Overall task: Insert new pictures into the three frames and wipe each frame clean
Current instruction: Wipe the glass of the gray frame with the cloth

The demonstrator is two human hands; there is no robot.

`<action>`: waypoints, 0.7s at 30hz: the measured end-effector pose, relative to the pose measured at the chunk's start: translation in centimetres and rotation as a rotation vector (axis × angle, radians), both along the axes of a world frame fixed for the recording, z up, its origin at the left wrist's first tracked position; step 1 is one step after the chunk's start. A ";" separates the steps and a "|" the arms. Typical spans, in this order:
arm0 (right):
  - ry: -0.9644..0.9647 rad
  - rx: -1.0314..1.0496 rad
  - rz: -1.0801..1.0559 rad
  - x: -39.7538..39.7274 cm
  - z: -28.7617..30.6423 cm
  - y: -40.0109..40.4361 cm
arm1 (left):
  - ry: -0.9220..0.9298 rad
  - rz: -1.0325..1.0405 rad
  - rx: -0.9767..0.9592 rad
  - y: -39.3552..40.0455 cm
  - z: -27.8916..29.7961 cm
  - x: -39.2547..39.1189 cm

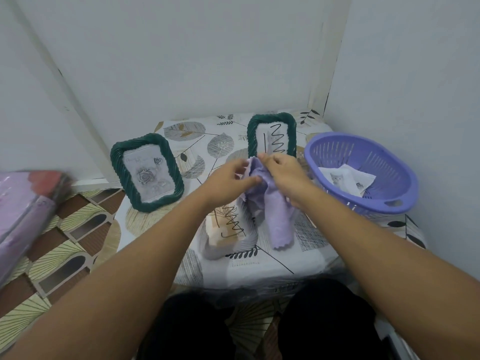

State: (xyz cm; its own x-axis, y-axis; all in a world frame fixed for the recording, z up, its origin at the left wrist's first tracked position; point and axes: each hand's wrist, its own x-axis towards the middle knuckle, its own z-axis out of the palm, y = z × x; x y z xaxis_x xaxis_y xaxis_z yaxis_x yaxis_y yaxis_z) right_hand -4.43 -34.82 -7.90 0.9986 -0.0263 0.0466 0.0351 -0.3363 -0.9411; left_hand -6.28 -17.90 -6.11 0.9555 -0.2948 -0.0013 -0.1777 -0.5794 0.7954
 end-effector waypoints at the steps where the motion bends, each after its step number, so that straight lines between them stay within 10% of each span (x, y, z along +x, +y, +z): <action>1: -0.017 0.002 -0.003 0.1 -0.1 -0.4 | -0.002 -0.029 -0.029 -0.6 0.2 0.4; 12: 0.046 -0.014 0.205 -2.3 -0.8 -5.8 | 0.112 0.078 -0.364 -0.4 2.6 3.1; 21: -0.044 0.629 0.180 -1.9 3.9 -4.7 | -0.013 0.127 -0.384 -4.1 4.0 3.7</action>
